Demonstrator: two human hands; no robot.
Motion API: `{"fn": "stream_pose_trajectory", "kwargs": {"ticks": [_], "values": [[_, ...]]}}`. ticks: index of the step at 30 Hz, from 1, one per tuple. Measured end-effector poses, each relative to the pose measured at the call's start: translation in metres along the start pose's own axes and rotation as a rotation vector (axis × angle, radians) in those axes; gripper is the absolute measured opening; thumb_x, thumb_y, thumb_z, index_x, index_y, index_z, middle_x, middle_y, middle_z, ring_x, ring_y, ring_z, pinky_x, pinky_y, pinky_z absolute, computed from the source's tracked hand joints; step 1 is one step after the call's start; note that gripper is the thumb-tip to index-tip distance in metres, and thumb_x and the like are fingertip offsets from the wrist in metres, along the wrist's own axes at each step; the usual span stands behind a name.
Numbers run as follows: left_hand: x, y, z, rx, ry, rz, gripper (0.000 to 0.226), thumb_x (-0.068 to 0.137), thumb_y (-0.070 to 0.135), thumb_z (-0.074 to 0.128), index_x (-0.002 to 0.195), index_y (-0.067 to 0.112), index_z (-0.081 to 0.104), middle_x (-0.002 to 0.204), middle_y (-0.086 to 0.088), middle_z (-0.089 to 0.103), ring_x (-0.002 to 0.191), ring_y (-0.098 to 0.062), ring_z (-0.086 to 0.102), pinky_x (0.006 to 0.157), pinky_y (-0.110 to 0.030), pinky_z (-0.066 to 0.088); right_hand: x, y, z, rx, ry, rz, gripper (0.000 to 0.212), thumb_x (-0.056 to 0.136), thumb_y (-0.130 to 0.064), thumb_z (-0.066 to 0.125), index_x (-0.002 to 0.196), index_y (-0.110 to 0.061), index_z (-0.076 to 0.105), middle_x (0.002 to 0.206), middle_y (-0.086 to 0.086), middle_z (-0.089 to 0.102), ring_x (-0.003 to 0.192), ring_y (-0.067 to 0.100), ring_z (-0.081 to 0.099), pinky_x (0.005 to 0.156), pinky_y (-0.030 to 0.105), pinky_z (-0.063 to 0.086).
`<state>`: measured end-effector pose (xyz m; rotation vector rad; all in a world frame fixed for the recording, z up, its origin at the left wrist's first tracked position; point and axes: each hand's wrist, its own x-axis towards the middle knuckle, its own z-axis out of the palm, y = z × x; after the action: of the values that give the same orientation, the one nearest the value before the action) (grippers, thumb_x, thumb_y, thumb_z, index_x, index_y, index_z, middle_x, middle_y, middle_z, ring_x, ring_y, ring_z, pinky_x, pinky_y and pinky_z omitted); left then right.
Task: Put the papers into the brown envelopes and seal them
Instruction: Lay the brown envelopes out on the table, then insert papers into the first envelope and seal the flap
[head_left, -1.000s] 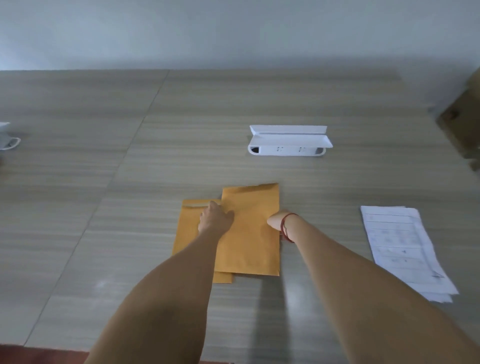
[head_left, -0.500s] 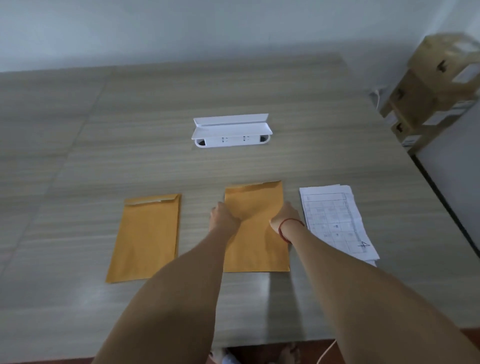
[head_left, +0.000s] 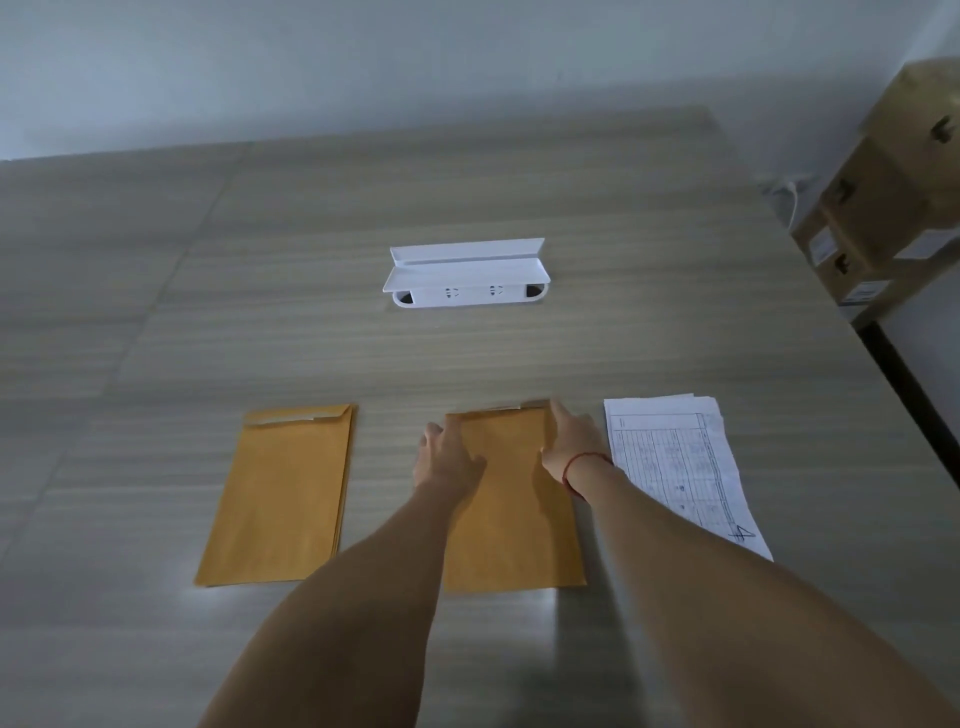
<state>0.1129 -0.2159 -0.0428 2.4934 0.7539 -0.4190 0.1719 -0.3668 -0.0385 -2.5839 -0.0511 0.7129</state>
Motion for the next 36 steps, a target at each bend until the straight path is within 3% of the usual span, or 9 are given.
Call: {"fn": "stream_pose_trajectory", "kwargs": {"ticks": [5,11,19,24,27,31,36], "values": [[0.022,0.004,-0.004,-0.066,-0.047,0.014,0.081,0.087,0.031,0.065,0.150,0.028,0.015,0.135,-0.014,0.039,0.127,-0.035,0.042,0.098,-0.045,0.045,0.017,-0.008,-0.006,-0.044,-0.061,0.006,0.081,0.094,-0.006,0.048,0.153,-0.038,0.000,0.155,0.014,0.019,0.121,0.030,0.053,0.091,0.036,0.052],[0.040,0.006,-0.010,-0.048,-0.113,0.003,0.081,0.084,0.039,0.066,0.149,0.028,0.018,0.136,-0.013,0.042,0.128,-0.034,0.043,0.100,-0.043,0.044,0.032,-0.015,-0.003,-0.207,-0.063,0.002,0.064,0.099,-0.030,0.043,0.154,-0.028,0.011,0.146,0.016,0.031,0.126,0.032,0.046,0.101,0.042,0.046],[0.049,0.011,-0.014,-0.006,-0.140,-0.002,0.083,0.087,0.039,0.062,0.152,0.022,0.013,0.142,-0.014,0.036,0.134,-0.034,0.035,0.107,-0.041,0.037,0.035,-0.018,-0.001,-0.246,-0.068,0.007,0.062,0.099,-0.033,0.044,0.153,-0.027,0.014,0.144,0.014,0.035,0.125,0.031,0.047,0.100,0.040,0.045],[0.036,0.028,-0.016,0.064,-0.095,0.022,0.065,0.089,0.035,0.061,0.143,0.013,0.034,0.138,-0.014,0.042,0.131,-0.031,0.041,0.106,-0.039,0.039,0.027,-0.008,-0.018,-0.180,-0.014,-0.032,0.053,0.098,-0.020,0.045,0.147,-0.028,0.027,0.135,0.013,0.043,0.116,0.030,0.053,0.092,0.039,0.051],[0.023,0.050,-0.008,0.018,-0.067,0.075,0.044,0.089,0.030,0.061,0.127,0.009,0.053,0.133,-0.011,0.048,0.124,-0.027,0.048,0.103,-0.035,0.042,0.022,0.012,-0.038,-0.148,0.039,-0.002,0.025,0.095,-0.013,0.045,0.118,-0.019,0.050,0.125,0.013,0.049,0.097,0.027,0.057,0.076,0.035,0.049],[0.002,0.090,0.017,-0.051,-0.092,0.128,0.032,0.088,0.026,0.060,0.116,0.011,0.060,0.127,-0.011,0.054,0.119,-0.028,0.053,0.099,-0.038,0.046,0.010,0.062,-0.064,-0.115,0.087,0.127,0.032,0.094,-0.017,0.046,0.124,-0.013,0.055,0.130,0.013,0.051,0.116,0.031,0.054,0.092,0.037,0.047],[-0.023,0.128,0.059,-0.098,-0.154,0.185,0.033,0.087,0.027,0.062,0.112,0.006,0.059,0.121,-0.012,0.059,0.110,-0.029,0.058,0.089,-0.037,0.050,-0.013,0.123,-0.075,-0.052,0.153,0.343,0.029,0.089,-0.021,0.058,0.115,-0.010,0.058,0.124,0.014,0.054,0.113,0.030,0.056,0.093,0.038,0.050]]}}
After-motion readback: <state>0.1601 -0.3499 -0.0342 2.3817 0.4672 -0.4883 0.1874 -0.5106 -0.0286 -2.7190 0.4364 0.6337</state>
